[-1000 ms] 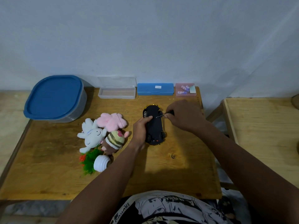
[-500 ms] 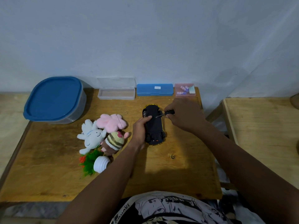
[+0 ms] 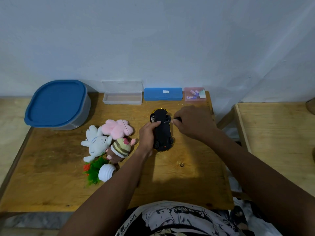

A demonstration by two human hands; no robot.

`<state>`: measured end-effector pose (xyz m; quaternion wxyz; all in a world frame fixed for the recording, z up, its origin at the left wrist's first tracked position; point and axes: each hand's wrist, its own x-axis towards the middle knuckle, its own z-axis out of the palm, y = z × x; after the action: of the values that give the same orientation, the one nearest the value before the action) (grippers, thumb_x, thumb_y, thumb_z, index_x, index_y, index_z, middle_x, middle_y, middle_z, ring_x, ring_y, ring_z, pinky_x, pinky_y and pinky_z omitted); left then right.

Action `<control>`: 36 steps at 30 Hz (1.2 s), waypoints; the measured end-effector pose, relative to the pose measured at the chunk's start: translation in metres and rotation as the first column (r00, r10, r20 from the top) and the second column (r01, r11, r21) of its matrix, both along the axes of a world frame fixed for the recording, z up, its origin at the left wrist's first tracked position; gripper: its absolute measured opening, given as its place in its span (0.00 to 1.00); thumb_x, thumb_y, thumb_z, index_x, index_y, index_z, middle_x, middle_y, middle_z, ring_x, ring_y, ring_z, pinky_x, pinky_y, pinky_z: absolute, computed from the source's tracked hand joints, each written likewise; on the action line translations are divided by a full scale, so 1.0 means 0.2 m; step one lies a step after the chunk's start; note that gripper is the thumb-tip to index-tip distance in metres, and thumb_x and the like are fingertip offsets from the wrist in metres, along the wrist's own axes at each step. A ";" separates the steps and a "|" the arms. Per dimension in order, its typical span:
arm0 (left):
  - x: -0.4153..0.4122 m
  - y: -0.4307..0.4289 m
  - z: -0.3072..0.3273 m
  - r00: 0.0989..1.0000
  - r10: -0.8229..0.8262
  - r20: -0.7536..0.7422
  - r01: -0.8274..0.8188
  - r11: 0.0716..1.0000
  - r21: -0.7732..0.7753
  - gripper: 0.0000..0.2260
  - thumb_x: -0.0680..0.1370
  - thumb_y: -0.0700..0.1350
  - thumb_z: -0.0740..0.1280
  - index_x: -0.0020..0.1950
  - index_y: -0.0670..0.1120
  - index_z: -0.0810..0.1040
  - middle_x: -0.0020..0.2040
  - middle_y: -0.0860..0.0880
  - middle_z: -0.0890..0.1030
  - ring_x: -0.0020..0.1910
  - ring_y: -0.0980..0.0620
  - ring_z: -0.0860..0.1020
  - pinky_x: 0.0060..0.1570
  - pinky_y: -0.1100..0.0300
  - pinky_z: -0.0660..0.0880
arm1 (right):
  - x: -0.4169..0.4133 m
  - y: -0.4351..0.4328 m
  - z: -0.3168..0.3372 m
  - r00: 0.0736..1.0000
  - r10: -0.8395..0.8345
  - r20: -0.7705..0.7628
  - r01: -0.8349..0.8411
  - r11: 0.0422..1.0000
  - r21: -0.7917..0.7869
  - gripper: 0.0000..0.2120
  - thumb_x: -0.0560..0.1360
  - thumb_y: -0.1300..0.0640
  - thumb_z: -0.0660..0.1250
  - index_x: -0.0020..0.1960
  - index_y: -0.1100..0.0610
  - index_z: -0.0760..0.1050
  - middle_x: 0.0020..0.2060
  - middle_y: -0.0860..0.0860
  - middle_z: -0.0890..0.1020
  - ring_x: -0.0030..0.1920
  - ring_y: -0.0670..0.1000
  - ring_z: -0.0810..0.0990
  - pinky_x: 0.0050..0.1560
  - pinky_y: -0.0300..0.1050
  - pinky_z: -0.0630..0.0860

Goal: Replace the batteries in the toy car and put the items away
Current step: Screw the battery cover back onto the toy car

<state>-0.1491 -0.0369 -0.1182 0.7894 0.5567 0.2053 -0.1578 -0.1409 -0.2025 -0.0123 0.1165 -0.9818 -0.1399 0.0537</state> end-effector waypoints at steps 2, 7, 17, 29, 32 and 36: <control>0.00 0.00 0.00 1.000 0.000 0.009 0.000 1.000 0.010 0.16 0.74 0.48 0.69 0.59 0.42 0.81 0.57 0.34 0.82 0.51 0.37 0.81 0.54 0.32 0.76 | 0.00 0.01 0.00 0.999 -0.021 -0.030 0.020 0.999 -0.042 0.17 0.82 0.45 0.57 0.40 0.52 0.75 0.30 0.46 0.71 0.33 0.45 0.71 0.30 0.39 0.60; 0.00 0.00 -0.01 1.000 -0.017 0.025 0.016 0.999 0.040 0.17 0.74 0.48 0.69 0.59 0.41 0.81 0.57 0.33 0.82 0.58 0.31 0.79 0.55 0.34 0.76 | 0.01 -0.01 -0.02 0.986 -0.062 -0.155 0.071 0.996 0.056 0.11 0.80 0.46 0.62 0.46 0.52 0.76 0.32 0.46 0.73 0.33 0.44 0.72 0.30 0.40 0.62; 0.02 -0.01 0.01 1.000 0.010 -0.019 -0.010 1.000 -0.003 0.12 0.77 0.45 0.67 0.58 0.41 0.81 0.49 0.40 0.84 0.47 0.40 0.81 0.47 0.44 0.79 | 0.01 -0.03 -0.04 0.996 -0.042 0.073 0.039 0.999 0.035 0.09 0.76 0.46 0.68 0.47 0.52 0.79 0.39 0.49 0.81 0.41 0.49 0.78 0.39 0.43 0.71; 0.01 0.01 -0.02 0.998 -0.022 -0.057 0.022 1.000 -0.005 0.28 0.67 0.53 0.72 0.63 0.39 0.79 0.59 0.33 0.81 0.55 0.34 0.81 0.57 0.31 0.75 | 0.03 -0.04 -0.05 0.990 0.038 -0.136 -0.020 0.992 0.127 0.10 0.72 0.54 0.72 0.48 0.47 0.72 0.46 0.47 0.75 0.45 0.48 0.76 0.42 0.43 0.75; 0.02 0.02 -0.01 0.998 -0.026 -0.063 0.025 1.000 -0.013 0.28 0.67 0.54 0.73 0.63 0.40 0.80 0.60 0.34 0.81 0.56 0.35 0.81 0.58 0.34 0.75 | 0.04 -0.03 -0.04 0.999 0.033 0.008 -0.034 0.998 0.061 0.05 0.75 0.51 0.69 0.48 0.52 0.78 0.43 0.49 0.78 0.43 0.49 0.77 0.38 0.41 0.70; 0.02 0.01 0.00 0.997 -0.039 -0.071 0.038 0.999 -0.023 0.29 0.67 0.55 0.73 0.64 0.40 0.79 0.61 0.33 0.80 0.52 0.37 0.81 0.52 0.40 0.78 | 0.03 0.00 -0.07 0.999 -0.004 0.032 0.007 0.996 -0.093 0.20 0.80 0.41 0.59 0.40 0.55 0.76 0.31 0.48 0.75 0.34 0.49 0.76 0.34 0.41 0.68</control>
<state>-0.1446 -0.0343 -0.1183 0.7843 0.5459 0.2210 -0.1950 -0.1352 -0.2022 -0.0253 0.0686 -0.9873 -0.1365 0.0440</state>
